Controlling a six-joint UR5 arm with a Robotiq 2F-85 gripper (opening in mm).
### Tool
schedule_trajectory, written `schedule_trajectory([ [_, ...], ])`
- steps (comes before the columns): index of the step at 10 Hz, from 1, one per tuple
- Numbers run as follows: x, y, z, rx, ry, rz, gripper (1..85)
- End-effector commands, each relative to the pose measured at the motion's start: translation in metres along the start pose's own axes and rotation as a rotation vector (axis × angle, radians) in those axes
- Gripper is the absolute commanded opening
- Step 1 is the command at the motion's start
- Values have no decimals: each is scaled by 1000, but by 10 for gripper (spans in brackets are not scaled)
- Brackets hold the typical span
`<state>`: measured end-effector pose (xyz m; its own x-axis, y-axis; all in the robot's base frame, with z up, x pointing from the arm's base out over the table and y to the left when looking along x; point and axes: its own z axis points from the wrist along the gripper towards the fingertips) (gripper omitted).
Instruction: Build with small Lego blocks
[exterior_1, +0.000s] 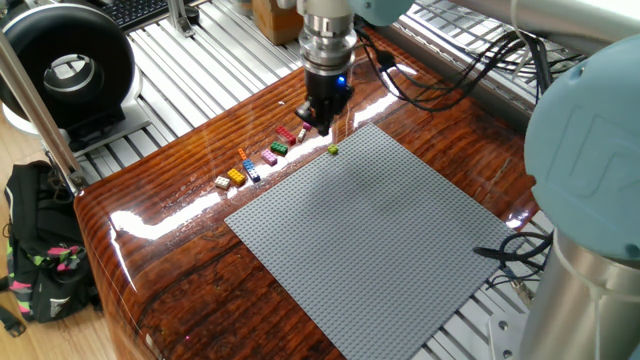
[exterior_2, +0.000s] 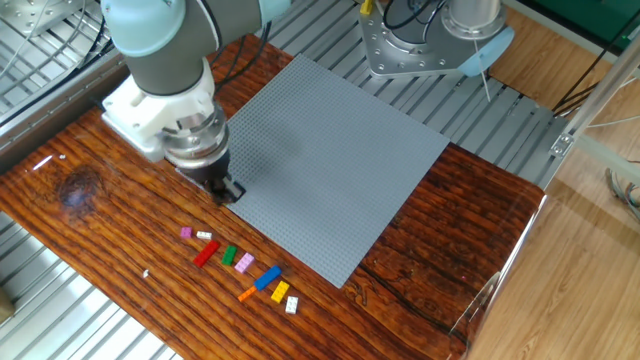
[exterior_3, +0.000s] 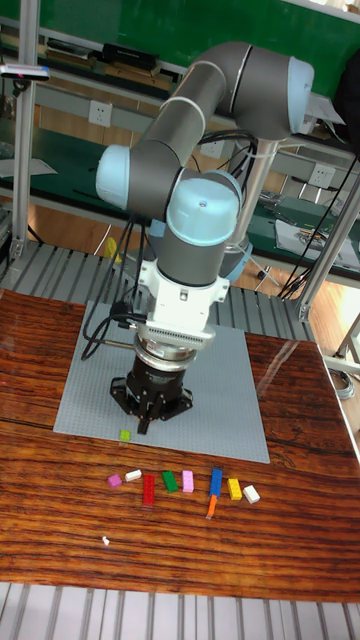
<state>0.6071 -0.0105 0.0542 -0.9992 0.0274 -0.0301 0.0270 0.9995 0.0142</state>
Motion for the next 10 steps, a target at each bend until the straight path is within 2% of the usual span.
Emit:
schedule_trajectory([
  [1, -47, 11, 2, -16, -72, 9, 153],
  [3, -67, 12, 13, -20, -79, 18, 207],
  [4, -72, 19, 18, -41, -89, 51, 217],
  [5, -73, 23, 22, -50, -87, 54, 230],
  [6, -72, 16, 25, -19, -87, 41, 230],
  [7, -71, 22, 27, -40, -80, 38, 237],
  [10, -61, 30, 33, -34, -59, 55, 283],
])
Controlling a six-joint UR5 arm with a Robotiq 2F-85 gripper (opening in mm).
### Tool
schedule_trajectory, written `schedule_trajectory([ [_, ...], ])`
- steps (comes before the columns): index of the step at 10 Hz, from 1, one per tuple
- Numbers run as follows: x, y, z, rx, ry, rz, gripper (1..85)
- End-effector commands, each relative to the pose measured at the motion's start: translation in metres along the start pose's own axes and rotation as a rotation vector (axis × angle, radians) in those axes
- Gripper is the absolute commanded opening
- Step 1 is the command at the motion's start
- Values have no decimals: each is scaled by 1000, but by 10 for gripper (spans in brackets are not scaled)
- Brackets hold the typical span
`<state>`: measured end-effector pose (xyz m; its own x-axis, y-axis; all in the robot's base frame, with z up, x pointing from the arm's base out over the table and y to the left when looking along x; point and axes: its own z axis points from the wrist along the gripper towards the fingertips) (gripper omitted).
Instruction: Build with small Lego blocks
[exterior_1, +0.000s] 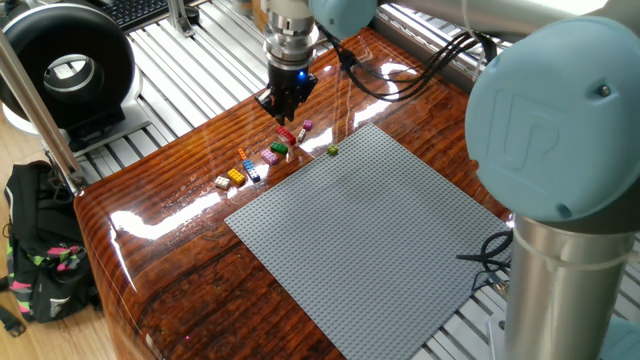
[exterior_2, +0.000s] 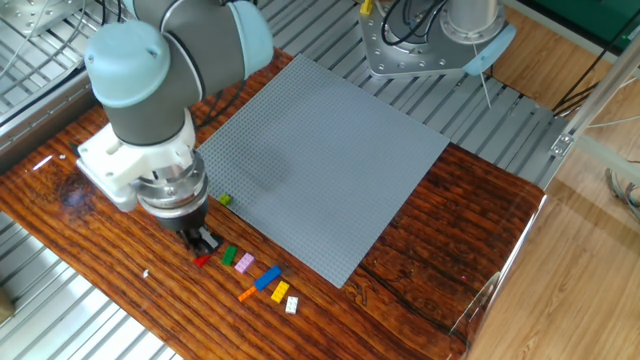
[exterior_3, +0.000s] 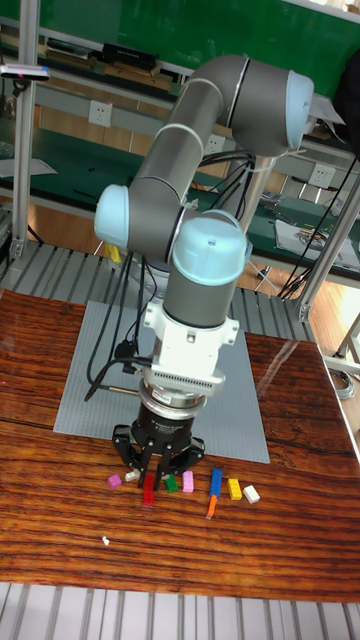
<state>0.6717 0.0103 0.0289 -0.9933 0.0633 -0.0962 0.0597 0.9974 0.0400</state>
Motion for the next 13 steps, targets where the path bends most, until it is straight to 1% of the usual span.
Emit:
schedule_trajectory([
  [1, 4, 8, 7, -2, 6, 23, 297],
  [2, 3, 4, 7, 9, 3, 22, 307],
  [3, 6, 4, 10, 10, 13, 24, 310],
  [5, 7, 5, 12, 13, 13, 25, 313],
  [8, 4, 6, 17, 10, 1, 6, 313],
  [10, 6, 6, 19, 10, 6, -4, 313],
  [13, 6, 1, 22, 23, 7, -22, 310],
])
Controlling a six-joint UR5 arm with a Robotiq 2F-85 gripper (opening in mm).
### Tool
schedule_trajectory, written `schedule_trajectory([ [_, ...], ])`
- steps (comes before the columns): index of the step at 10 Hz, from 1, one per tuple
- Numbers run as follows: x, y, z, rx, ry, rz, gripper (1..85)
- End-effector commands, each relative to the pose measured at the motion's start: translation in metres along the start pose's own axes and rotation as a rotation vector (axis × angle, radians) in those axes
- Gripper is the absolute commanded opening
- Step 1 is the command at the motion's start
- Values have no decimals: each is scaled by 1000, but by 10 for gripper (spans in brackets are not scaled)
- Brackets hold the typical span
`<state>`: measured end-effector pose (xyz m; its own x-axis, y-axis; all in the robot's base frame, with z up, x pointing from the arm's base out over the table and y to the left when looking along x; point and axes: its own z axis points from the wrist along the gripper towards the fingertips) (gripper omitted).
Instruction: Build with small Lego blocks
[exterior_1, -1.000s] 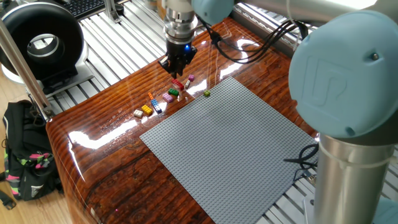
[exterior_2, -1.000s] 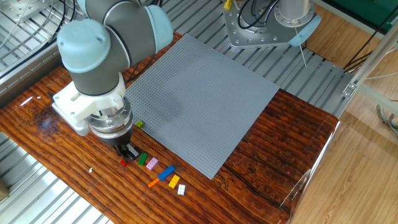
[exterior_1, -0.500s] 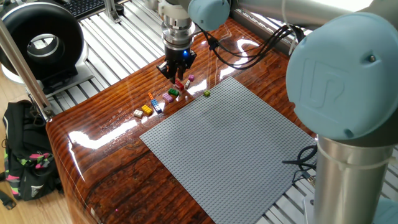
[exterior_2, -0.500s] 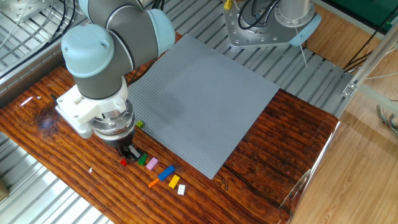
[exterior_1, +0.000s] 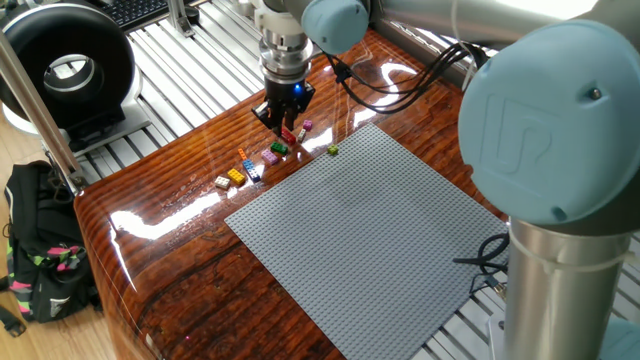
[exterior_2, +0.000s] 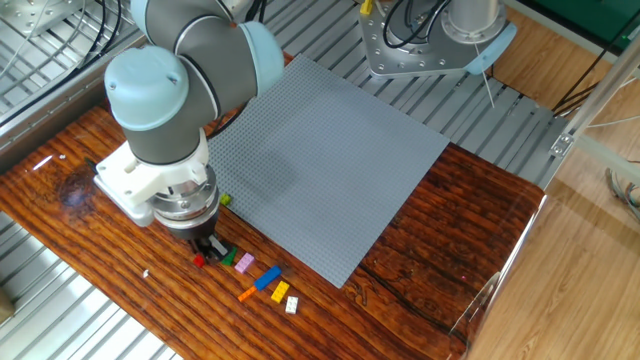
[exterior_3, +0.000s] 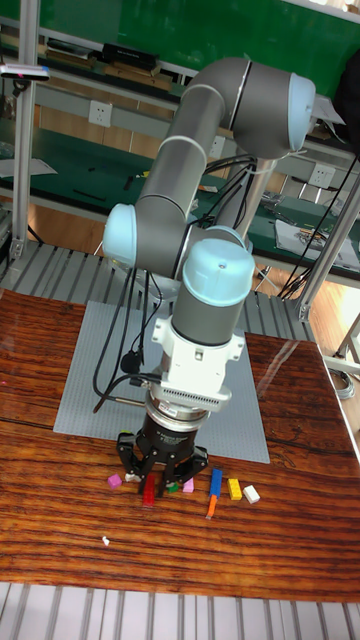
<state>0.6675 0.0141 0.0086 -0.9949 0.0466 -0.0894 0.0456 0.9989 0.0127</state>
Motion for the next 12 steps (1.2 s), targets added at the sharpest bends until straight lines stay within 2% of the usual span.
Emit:
schedule_trajectory([
  [1, 1, -3, 3, -6, 1, -10, 307],
  [5, 0, 3, 4, -26, -10, -14, 293],
  [12, 0, -1, 1, -13, -9, -16, 230],
])
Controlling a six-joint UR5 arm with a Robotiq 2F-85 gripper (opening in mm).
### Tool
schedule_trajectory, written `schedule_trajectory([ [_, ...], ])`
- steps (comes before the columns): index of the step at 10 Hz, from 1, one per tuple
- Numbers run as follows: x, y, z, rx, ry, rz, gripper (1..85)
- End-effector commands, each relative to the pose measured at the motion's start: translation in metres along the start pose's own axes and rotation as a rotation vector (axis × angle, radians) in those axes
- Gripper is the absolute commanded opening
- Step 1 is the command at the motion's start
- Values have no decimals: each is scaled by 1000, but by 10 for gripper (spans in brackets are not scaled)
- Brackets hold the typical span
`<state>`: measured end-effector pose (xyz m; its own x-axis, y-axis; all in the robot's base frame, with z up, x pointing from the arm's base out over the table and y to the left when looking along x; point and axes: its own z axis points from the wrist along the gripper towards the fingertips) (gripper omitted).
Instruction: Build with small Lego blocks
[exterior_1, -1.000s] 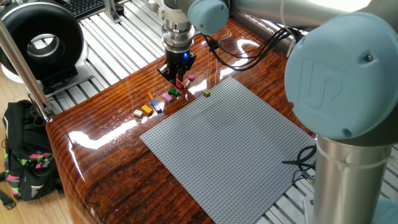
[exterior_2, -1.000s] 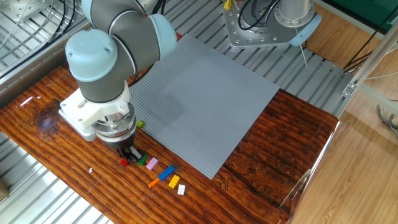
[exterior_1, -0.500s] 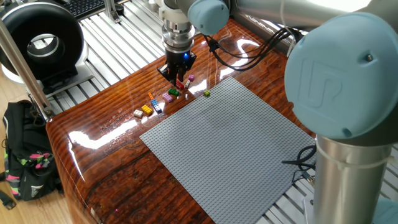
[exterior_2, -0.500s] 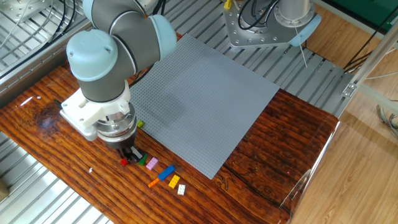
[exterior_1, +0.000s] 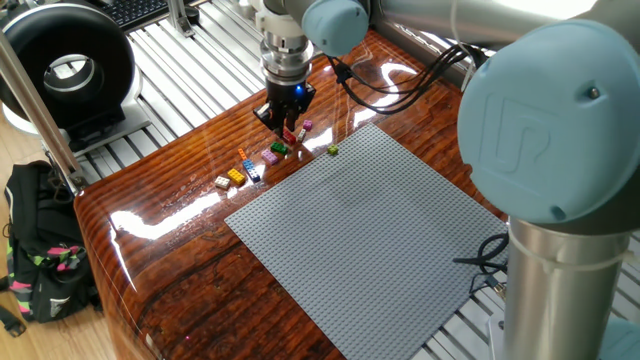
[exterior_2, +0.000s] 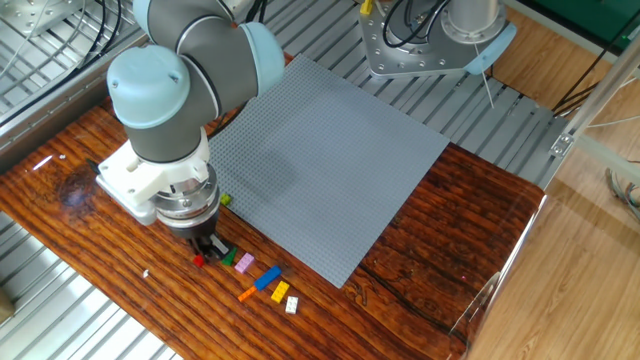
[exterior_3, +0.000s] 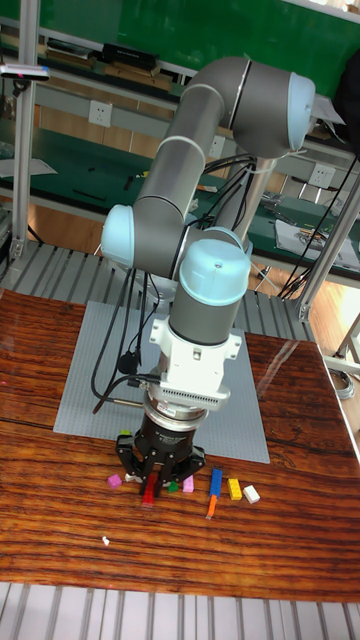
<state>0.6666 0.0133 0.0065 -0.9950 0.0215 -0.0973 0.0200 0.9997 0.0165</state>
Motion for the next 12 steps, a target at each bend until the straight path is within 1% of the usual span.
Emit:
schedule_trajectory([
  [1, -1, -1, -1, -3, -2, 11, 223],
  [5, 1, -1, -6, 0, 3, 23, 167],
  [7, -1, -3, 1, 0, -5, 23, 167],
  [9, -2, -1, 1, -5, -5, 23, 167],
  [12, 4, 0, -6, -9, 17, 7, 187],
])
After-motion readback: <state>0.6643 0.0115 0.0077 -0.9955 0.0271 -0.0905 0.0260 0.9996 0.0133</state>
